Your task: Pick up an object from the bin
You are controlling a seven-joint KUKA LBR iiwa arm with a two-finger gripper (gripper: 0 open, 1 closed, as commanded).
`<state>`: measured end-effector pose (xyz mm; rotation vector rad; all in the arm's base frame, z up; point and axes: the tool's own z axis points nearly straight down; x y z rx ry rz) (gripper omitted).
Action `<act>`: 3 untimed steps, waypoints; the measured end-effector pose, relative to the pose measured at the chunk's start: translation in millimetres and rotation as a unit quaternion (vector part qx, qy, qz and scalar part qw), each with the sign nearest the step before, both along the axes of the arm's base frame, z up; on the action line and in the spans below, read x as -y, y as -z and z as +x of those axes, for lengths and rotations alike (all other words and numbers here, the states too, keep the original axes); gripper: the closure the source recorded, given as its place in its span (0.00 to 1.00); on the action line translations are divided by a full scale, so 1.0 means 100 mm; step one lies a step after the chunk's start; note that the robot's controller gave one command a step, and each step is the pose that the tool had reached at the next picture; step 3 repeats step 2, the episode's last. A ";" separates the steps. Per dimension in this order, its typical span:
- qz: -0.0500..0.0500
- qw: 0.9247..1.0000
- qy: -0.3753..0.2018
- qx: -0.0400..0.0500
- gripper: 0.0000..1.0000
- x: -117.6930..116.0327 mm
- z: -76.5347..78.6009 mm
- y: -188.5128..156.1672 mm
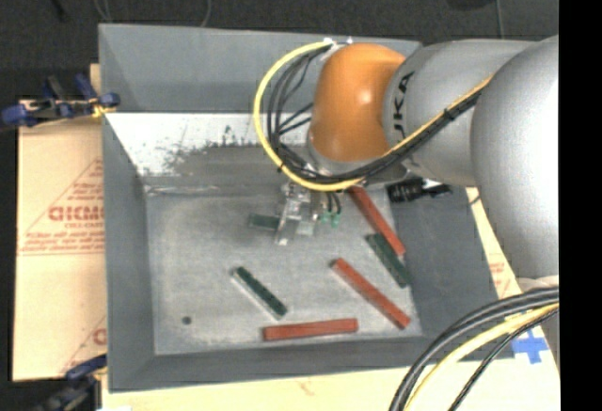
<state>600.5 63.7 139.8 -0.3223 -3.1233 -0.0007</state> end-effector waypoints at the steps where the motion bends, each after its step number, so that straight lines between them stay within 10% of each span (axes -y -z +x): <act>1: 0.000 1.000 0.000 0.002 1.00 0.00 0.01 -0.16; 3: 0.000 1.000 -0.001 0.004 1.00 0.00 0.02 -0.25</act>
Offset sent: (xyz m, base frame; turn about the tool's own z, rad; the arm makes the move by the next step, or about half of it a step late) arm 0.0000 -0.0001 0.0442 0.0000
